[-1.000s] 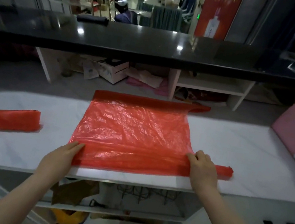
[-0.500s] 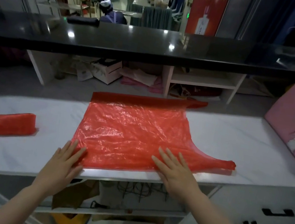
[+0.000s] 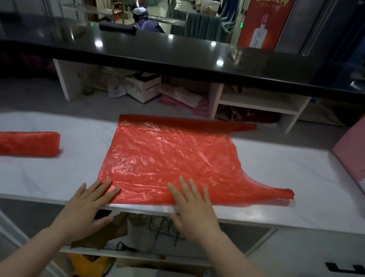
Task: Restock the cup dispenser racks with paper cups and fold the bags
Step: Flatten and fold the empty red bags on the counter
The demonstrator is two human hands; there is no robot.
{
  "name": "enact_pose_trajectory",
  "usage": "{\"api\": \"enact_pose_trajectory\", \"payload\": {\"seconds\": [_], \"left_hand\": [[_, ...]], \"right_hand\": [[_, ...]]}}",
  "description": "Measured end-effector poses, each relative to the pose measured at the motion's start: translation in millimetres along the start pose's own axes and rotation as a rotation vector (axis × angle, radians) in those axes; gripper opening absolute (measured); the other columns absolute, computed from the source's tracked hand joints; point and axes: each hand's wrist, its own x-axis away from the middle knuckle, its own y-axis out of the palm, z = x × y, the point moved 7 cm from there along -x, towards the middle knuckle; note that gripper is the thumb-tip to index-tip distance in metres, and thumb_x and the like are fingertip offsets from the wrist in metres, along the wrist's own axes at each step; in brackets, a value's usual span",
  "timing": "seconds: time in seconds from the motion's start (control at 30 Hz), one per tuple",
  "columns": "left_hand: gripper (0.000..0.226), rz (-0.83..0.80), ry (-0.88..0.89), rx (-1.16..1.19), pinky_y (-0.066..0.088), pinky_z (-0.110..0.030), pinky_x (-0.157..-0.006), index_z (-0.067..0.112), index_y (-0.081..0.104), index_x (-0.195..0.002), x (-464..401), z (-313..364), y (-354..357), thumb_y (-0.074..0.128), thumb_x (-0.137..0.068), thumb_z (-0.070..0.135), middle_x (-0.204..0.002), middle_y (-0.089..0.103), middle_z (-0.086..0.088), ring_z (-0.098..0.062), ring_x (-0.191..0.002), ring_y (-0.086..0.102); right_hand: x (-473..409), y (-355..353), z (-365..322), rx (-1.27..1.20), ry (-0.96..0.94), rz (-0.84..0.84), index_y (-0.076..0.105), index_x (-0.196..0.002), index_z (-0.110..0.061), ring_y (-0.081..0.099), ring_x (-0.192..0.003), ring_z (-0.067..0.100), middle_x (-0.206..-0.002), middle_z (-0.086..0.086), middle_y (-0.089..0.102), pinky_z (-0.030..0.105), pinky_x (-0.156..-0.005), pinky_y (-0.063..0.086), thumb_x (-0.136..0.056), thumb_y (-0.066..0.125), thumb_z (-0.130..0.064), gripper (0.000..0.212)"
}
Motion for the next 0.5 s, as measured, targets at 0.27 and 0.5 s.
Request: {"api": "enact_pose_trajectory", "payload": {"seconds": [0.27, 0.5], "left_hand": [[0.091, -0.033, 0.024, -0.014, -0.011, -0.040, -0.113, 0.043, -0.022, -0.142, 17.1, -11.4, 11.1, 0.051, -0.089, 0.055, -0.151, -0.028, 0.009, -0.017, -0.144, -0.019], [0.098, -0.066, 0.009, 0.030, -0.013, -0.043, -0.112, 0.040, -0.024, -0.141, 20.4, -9.2, 9.1, 0.058, -0.088, 0.046, -0.149, -0.031, 0.011, -0.014, -0.138, -0.026]], "right_hand": [[9.3, 33.7, 9.1, 0.044, 0.115, 0.000, -0.021, -0.143, -0.044, -0.016, -0.144, 0.020, -0.154, -0.003, -0.024, 0.040, -0.111, -0.009, -0.091, 0.050, -0.027, 0.090], [78.5, 17.1, 110.2, 0.015, 0.513, -0.023, -0.023, -0.143, -0.043, -0.018, -0.144, 0.024, -0.156, 0.005, -0.024, 0.050, -0.116, -0.002, -0.086, 0.054, -0.022, 0.098]]}}
